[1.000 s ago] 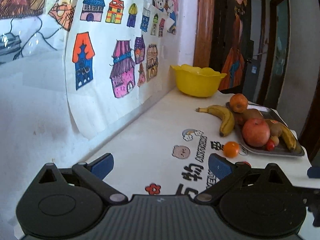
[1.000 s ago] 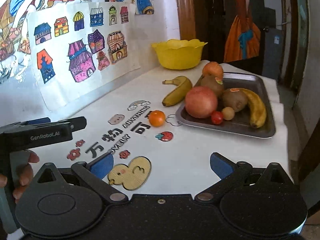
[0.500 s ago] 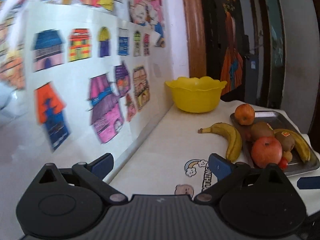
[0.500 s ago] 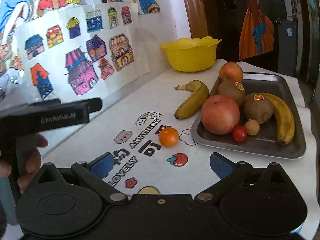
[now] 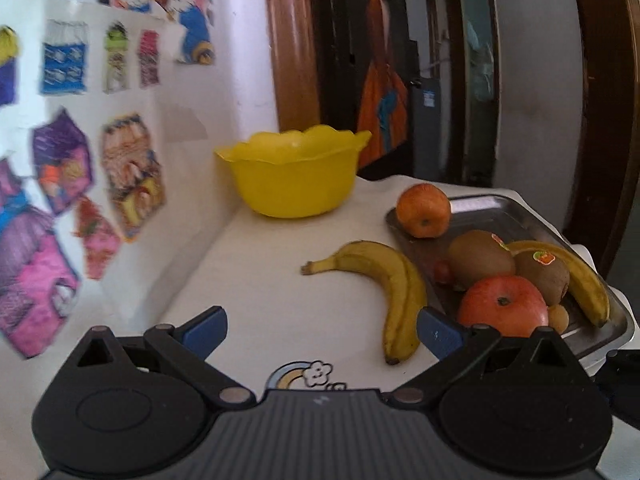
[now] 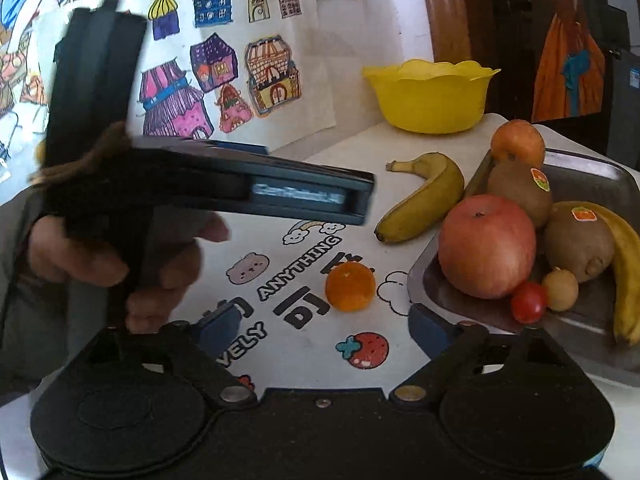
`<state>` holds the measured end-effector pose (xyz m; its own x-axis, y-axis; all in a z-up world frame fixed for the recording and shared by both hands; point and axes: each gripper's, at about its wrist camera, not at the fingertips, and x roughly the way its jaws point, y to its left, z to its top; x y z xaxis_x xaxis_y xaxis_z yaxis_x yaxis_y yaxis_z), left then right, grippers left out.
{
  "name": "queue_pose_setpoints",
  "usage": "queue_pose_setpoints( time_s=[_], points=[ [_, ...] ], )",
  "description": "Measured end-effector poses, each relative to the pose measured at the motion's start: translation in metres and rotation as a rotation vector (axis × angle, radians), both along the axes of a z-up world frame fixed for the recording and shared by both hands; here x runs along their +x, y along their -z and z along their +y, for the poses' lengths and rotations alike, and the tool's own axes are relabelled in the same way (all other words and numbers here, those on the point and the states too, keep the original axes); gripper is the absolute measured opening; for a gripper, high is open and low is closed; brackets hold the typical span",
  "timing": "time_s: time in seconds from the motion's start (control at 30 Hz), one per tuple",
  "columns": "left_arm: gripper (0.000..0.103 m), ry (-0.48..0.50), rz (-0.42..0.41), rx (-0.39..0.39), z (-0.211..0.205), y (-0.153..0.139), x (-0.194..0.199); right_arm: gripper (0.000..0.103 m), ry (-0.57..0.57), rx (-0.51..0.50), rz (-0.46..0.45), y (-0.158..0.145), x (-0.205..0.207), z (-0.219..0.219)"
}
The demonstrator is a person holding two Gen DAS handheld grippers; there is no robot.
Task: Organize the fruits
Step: 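Grasp the yellow banana with the left gripper while the right gripper grasps the orange mandarin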
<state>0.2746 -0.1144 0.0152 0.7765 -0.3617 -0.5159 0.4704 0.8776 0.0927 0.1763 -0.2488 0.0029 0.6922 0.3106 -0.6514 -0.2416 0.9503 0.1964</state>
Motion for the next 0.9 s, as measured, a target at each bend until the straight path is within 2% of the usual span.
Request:
queue_pose_setpoints(
  time_s=[0.07, 0.23, 0.4, 0.57, 0.83, 0.9],
  points=[
    [0.102, 0.016, 0.022, -0.004, -0.003, 0.006, 0.007, 0.087, 0.001, -0.010, 0.005, 0.003, 0.005, 0.000],
    [0.102, 0.038, 0.068, -0.021, -0.007, 0.018, 0.023, 0.074, -0.001, -0.032, 0.015, 0.009, 0.015, 0.002],
    [0.090, 0.062, 0.112, -0.027, -0.011, 0.025, 0.034, 0.053, -0.003, -0.053, 0.011, 0.013, 0.023, 0.005],
    [0.084, 0.082, 0.111, -0.034, -0.016, 0.027, 0.034, 0.042, 0.016, -0.052, 0.003, 0.014, 0.025, 0.005],
    [0.075, 0.122, 0.127, -0.029, -0.031, 0.028, 0.038, 0.041, 0.004, -0.056, 0.000, 0.014, 0.027, 0.004],
    [0.069, 0.132, 0.134, -0.027, -0.036, 0.030, 0.040, 0.041, 0.002, -0.056, 0.001, 0.015, 0.027, 0.003]
  ],
)
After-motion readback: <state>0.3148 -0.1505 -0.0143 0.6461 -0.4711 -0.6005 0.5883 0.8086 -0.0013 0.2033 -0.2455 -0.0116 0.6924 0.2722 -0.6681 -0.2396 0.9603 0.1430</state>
